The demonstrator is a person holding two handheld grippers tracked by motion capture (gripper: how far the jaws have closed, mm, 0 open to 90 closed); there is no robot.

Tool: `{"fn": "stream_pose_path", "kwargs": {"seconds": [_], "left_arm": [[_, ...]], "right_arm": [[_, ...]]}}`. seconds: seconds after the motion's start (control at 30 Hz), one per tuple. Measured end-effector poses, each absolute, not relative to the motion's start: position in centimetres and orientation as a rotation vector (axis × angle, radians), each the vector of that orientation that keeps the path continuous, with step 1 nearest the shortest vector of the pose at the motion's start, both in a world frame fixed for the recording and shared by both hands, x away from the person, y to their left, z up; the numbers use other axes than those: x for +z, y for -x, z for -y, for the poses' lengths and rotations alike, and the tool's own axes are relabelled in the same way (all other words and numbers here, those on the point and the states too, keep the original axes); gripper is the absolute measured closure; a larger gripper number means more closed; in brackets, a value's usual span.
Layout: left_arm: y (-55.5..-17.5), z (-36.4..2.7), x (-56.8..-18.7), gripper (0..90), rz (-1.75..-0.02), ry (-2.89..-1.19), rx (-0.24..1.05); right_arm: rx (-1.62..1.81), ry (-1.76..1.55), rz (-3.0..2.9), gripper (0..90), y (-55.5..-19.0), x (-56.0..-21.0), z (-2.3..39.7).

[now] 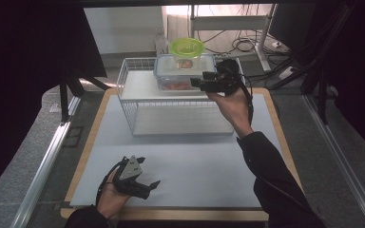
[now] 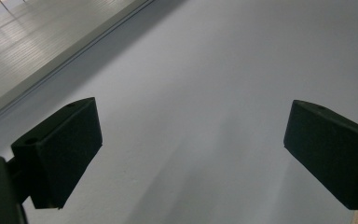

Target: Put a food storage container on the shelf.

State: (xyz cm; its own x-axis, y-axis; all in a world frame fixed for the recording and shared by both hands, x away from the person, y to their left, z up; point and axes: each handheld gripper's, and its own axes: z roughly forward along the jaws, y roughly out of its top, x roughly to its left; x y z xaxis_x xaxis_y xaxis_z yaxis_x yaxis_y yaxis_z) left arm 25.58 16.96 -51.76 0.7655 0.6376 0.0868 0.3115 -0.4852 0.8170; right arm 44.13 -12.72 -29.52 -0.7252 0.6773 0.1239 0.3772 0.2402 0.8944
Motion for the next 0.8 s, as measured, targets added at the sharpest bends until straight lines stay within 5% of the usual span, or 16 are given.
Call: {"fn": "stream_pose_path", "kwargs": {"seconds": [0.8], "left_arm": [[-25.5,-16.8,-51.9,3.7,-0.705,-2.103,0.473]], "right_arm": [[1.350,-0.867,-2.289,12.9,-37.4,-34.9,16.2]]}}
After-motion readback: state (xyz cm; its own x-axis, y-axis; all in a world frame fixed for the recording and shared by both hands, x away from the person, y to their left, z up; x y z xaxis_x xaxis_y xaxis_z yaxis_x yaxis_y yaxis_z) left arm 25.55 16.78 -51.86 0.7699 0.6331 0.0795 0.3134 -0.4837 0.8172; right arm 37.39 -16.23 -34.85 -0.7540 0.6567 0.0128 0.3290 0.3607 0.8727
